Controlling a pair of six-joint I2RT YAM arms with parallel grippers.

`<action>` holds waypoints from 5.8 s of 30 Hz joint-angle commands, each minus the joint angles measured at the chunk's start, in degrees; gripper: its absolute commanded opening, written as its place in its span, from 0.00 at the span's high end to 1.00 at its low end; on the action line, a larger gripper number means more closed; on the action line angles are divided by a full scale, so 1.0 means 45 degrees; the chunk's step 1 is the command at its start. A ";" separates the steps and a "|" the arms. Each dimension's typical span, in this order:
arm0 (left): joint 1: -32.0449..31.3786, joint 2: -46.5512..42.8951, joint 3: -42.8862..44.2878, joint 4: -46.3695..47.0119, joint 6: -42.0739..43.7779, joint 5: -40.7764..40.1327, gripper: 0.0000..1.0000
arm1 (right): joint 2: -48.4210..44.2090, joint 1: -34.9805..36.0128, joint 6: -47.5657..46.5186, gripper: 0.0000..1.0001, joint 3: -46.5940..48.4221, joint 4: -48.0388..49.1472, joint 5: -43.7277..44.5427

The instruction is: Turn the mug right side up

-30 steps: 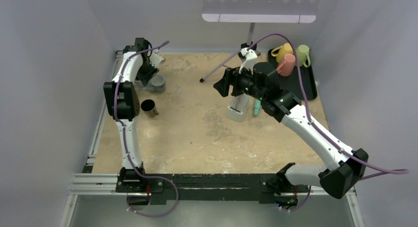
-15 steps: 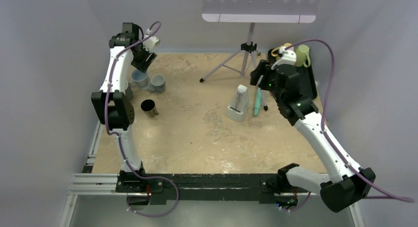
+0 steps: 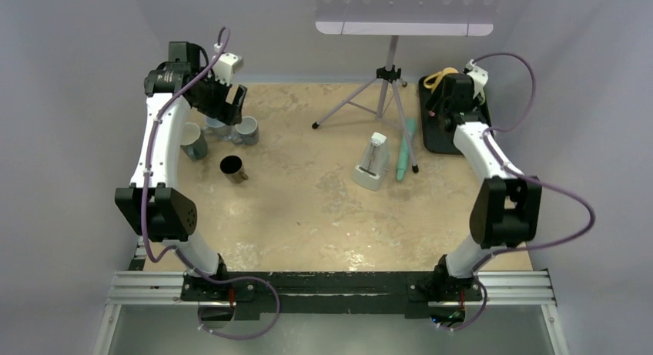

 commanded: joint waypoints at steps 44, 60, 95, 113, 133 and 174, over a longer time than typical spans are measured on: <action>0.0126 -0.1385 -0.1441 0.0464 0.0043 0.0684 0.08 | 0.9368 -0.2553 -0.2132 0.79 0.8770 -0.2641 -0.0719; 0.0126 -0.1163 -0.1096 0.0240 0.0071 0.0848 0.08 | 1.0424 -0.3060 -0.2349 0.52 1.0794 -0.3264 -0.2202; -0.2597 -0.1899 0.0173 -0.0914 -0.3209 0.8148 0.00 | -0.5786 -0.2835 -0.1129 1.00 -0.1779 -0.0586 -0.6661; -0.3925 -0.3175 -0.5193 1.3140 -1.7067 1.2768 0.08 | -0.7874 0.5938 0.4807 1.00 -0.3230 0.6416 -0.9196; -0.3756 -0.3096 -0.4713 1.4904 -1.8235 1.3418 0.98 | -0.3497 0.8038 0.5093 1.00 -0.1214 0.7936 -1.0501; 0.2840 0.0323 -0.7001 0.1642 0.4778 -0.2646 1.00 | -0.3478 0.8054 -0.0089 0.07 0.1464 -0.0269 -0.5312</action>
